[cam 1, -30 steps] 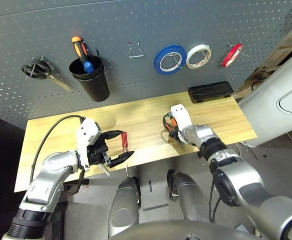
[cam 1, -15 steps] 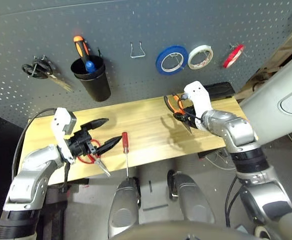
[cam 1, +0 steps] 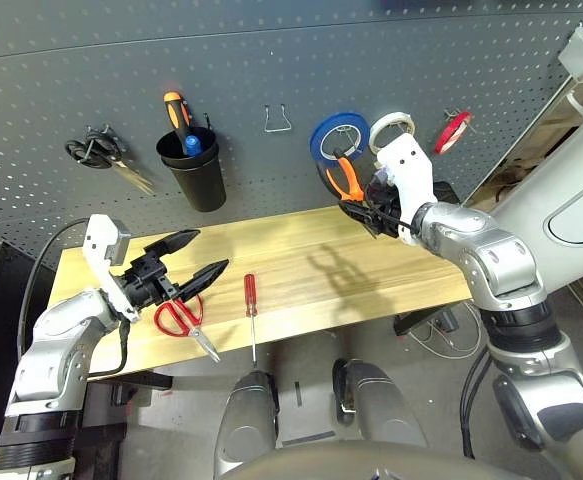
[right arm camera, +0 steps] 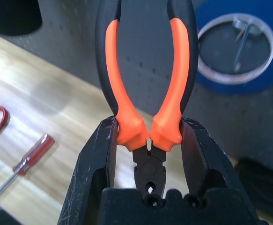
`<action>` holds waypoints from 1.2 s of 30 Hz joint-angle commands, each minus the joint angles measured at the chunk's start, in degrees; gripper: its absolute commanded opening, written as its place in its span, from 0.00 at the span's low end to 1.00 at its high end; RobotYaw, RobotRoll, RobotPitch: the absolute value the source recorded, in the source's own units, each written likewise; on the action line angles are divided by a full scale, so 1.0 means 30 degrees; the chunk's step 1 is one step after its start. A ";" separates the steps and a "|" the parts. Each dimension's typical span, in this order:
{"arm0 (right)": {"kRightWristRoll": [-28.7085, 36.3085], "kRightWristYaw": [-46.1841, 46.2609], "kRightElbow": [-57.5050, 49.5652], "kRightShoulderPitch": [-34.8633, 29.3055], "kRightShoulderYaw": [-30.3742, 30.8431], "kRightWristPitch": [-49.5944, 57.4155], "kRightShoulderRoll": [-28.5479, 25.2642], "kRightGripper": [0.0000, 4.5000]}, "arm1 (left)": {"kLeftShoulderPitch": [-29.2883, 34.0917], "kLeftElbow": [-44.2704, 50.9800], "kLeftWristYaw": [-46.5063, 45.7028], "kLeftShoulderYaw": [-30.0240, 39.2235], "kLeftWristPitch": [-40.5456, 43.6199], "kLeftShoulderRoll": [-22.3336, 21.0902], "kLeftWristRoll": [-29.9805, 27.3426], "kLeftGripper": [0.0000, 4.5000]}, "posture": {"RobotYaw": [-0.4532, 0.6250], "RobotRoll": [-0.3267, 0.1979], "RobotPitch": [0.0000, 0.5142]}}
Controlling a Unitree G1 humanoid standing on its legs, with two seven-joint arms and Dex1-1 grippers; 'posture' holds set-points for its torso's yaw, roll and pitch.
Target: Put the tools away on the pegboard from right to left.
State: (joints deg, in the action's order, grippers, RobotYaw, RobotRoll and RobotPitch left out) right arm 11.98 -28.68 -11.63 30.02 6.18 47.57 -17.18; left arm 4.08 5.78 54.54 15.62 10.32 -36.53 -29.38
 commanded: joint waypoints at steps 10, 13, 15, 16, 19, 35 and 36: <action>0.0332 0.1082 0.0553 0.2400 -0.1409 -0.5895 0.1940 0.46 | 0.0169 0.0760 -0.0132 0.2097 0.1701 -0.1181 -0.1348 1.00 | 0.47 0.62 0.10; -0.0525 0.1791 0.2300 0.3717 -0.1115 -0.8575 0.2733 0.46 | 0.0184 0.1368 -0.0204 0.2506 0.2613 -0.1639 -0.1846 1.00 | 0.48 0.62 0.11; -0.0865 0.2241 0.3315 0.4345 -0.1124 -0.9804 0.3153 0.46 | 0.0283 0.1794 -0.0201 0.2596 0.3120 -0.1808 -0.2174 1.00 | 0.49 0.62 0.12; -0.1058 0.2469 0.3970 0.4736 -0.1127 -1.0559 0.3390 0.46 | 0.0371 0.2158 -0.0261 0.2702 0.3509 -0.1888 -0.2493 1.00 | 0.49 0.62 0.12; -0.1619 0.3051 0.5821 0.5729 -0.1102 -1.2691 0.3906 0.46 | 0.0531 0.2964 -0.0561 0.3089 0.4319 -0.2009 -0.3022 1.00 | 0.50 0.62 0.12; -0.2449 0.4097 1.2895 0.8200 -0.1154 -1.8537 0.5865 0.46 | -0.0869 0.4787 -0.2492 0.5710 0.7153 -0.3079 -0.5580 1.00 | 0.55 0.62 0.12; -0.2458 0.4156 1.3337 0.8433 -0.1204 -1.8784 0.5984 0.46 | -0.0856 0.4862 -0.2502 0.5894 0.7315 -0.3169 -0.5795 1.00 | 0.55 0.62 0.12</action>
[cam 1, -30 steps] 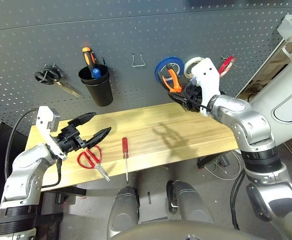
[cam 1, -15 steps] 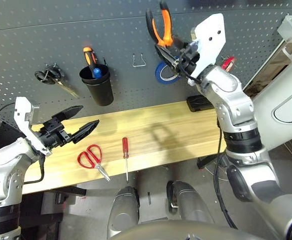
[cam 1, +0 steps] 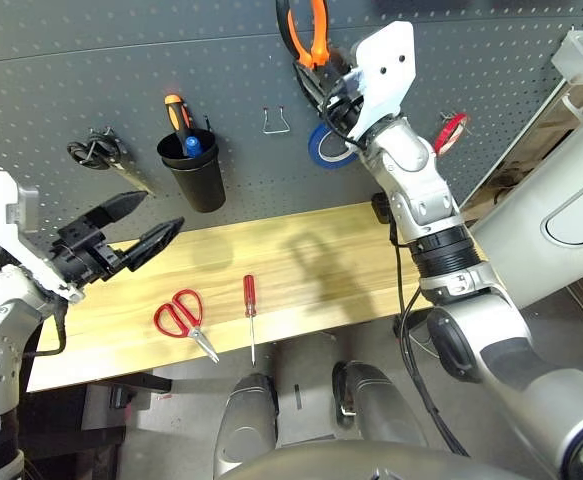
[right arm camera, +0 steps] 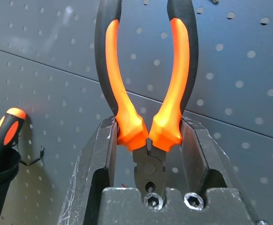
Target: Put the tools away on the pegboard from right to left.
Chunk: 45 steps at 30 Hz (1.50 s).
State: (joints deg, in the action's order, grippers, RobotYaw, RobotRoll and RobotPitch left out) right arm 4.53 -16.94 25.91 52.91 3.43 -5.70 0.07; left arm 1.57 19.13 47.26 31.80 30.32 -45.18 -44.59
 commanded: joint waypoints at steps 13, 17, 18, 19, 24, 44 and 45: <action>-0.0289 0.1188 0.5705 0.2886 -0.0500 -0.3834 0.1081 0.46 | 0.0467 0.0635 -0.0182 0.1461 0.0850 -0.0378 -0.1212 1.00 | 0.57 0.62 0.13; -0.0779 0.1570 0.7737 0.3382 -0.0271 -0.5040 0.1336 0.46 | 0.0603 0.0697 -0.0212 0.1292 0.0786 -0.0321 -0.1205 1.00 | 0.57 0.62 0.13; -0.0904 0.1655 0.8132 0.3475 -0.0248 -0.5307 0.1382 0.46 | 0.0558 0.0709 -0.0250 0.1215 0.0762 -0.0300 -0.1195 1.00 | 0.58 0.62 0.13; -0.1085 0.1771 0.8500 0.3563 -0.0203 -0.5573 0.1410 0.46 | 0.0470 0.0725 -0.0305 0.1103 0.0733 -0.0259 -0.1182 1.00 | 0.58 0.62 0.13; -0.1631 0.2120 0.9915 0.3892 -0.0204 -0.6464 0.1457 0.46 | 0.0405 0.0845 -0.0369 0.0861 0.0639 -0.0074 -0.1175 1.00 | 0.58 0.62 0.13; -0.1420 0.1696 1.1580 0.4554 -0.0718 -0.7313 0.1773 0.46 | 0.0676 0.0732 -0.0136 0.0972 0.0320 0.0034 -0.1077 1.00 | 0.60 0.62 0.12; -0.1423 0.1672 1.1644 0.4612 -0.0763 -0.7315 0.1788 0.46 | 0.0683 0.0738 -0.0136 0.0977 0.0323 0.0033 -0.1088 1.00 | 0.60 0.62 0.12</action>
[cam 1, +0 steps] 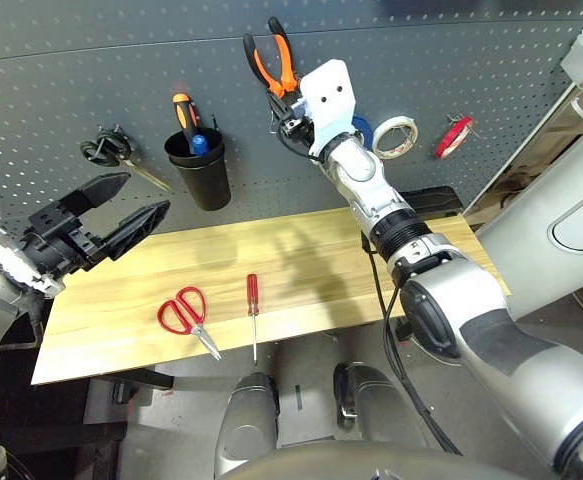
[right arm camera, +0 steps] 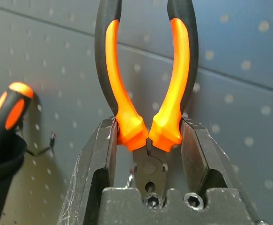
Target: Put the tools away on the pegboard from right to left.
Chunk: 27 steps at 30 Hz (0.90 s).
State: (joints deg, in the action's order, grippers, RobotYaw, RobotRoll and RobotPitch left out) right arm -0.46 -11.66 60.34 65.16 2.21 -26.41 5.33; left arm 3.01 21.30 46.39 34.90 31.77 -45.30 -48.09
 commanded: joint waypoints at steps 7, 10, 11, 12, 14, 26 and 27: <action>0.0040 -0.0377 0.1307 0.0944 -0.0472 -0.0570 0.0163 0.46 | 0.0336 0.0008 0.0233 -0.0001 -0.0257 0.0087 0.0111 1.00 | 0.61 0.62 0.12; -0.0005 -0.0442 0.1916 0.1044 -0.0508 -0.0623 0.0185 0.46 | 0.0373 0.0018 0.0244 -0.0029 -0.0329 0.0108 0.0117 1.00 | 0.61 0.62 0.12; -0.0045 -0.0440 0.2110 0.1055 -0.0502 -0.0653 0.0181 0.46 | 0.0382 0.0014 0.0260 -0.0049 -0.0357 0.0119 0.0128 1.00 | 0.61 0.62 0.12; -0.0075 -0.0438 0.2253 0.1069 -0.0496 -0.0689 0.0177 0.46 | 0.0389 0.0009 0.0273 -0.0064 -0.0379 0.0124 0.0137 1.00 | 0.61 0.62 0.12; 0.0000 -0.0505 0.2571 0.1065 -0.0583 -0.0563 0.0243 0.46 | 0.0398 0.0016 0.0294 -0.0078 -0.0413 0.0133 0.0136 1.00 | 0.62 0.62 0.11; -0.0125 -0.0350 0.3316 0.1039 -0.0923 -0.0476 0.0396 0.46 | 0.0440 -0.0086 0.0438 -0.0167 -0.0724 0.0144 0.0247 1.00 | 0.62 0.62 0.11; -0.0155 -0.0361 0.3357 0.1113 -0.0953 -0.0479 0.0416 0.46 | 0.0423 -0.0112 0.0454 -0.0186 -0.0749 0.0133 0.0261 1.00 | 0.62 0.62 0.11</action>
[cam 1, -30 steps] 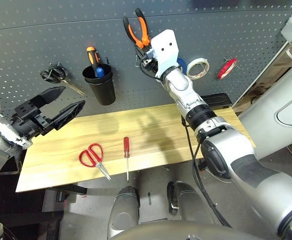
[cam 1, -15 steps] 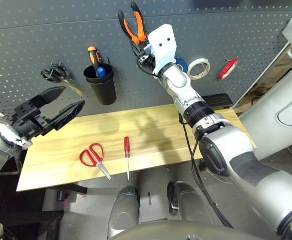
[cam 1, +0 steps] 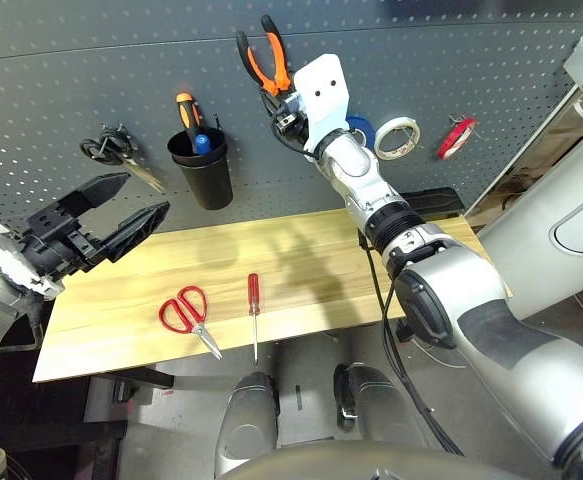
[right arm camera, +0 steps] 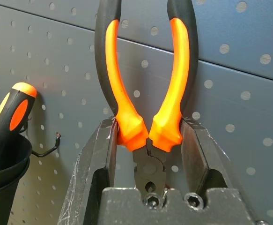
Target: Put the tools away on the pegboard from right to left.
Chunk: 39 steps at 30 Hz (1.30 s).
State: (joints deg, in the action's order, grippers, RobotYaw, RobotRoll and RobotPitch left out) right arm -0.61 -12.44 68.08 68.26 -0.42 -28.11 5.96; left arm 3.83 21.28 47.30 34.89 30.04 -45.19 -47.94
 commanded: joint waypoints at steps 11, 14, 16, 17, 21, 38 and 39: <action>-0.0247 0.0138 0.1268 0.0605 -0.0331 -0.0160 0.0083 0.46 | 0.0155 -0.0135 0.0224 -0.0383 -0.0354 0.0147 0.0339 1.00 | 0.63 0.62 0.11; -0.0362 0.0274 0.1273 0.0303 -0.0263 -0.0177 -0.0008 0.46 | 0.0097 -0.0169 0.0226 -0.0476 -0.0373 0.0159 0.0375 1.00 | 0.62 0.62 0.11; -0.0376 0.0239 0.1200 0.0117 -0.0237 -0.0244 -0.0047 0.46 | 0.0066 -0.0182 0.0209 -0.0556 -0.0383 0.0174 0.0372 1.00 | 0.62 0.62 0.11; -0.0387 0.0224 0.1150 0.0024 -0.0221 -0.0278 -0.0080 0.46 | 0.0048 -0.0191 0.0191 -0.0632 -0.0406 0.0197 0.0397 1.00 | 0.62 0.62 0.11; -0.0424 0.0177 0.0911 -0.0382 -0.0225 -0.0394 -0.0313 0.81 | 0.0053 -0.0111 0.0124 -0.0965 -0.0381 0.0336 0.0346 1.00 | 0.61 0.62 0.11; 0.5594 -0.8891 -1.9545 -0.8687 0.0713 1.3675 -0.6027 0.99 | -0.0466 0.1067 -0.3389 -0.5886 0.2647 0.1640 0.1282 1.00 | 0.53 0.62 0.14; 0.6037 -0.9337 -2.0594 -0.9109 0.0781 1.4757 -0.6614 0.99 | -0.0552 0.1040 -0.3473 -0.6188 0.2738 0.1685 0.1431 1.00 | 0.52 0.62 0.15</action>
State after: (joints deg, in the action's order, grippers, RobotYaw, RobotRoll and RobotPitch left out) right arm 14.50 -37.38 11.93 42.48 1.32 9.59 -12.19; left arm 2.39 23.91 37.88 18.63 36.99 -40.43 -44.99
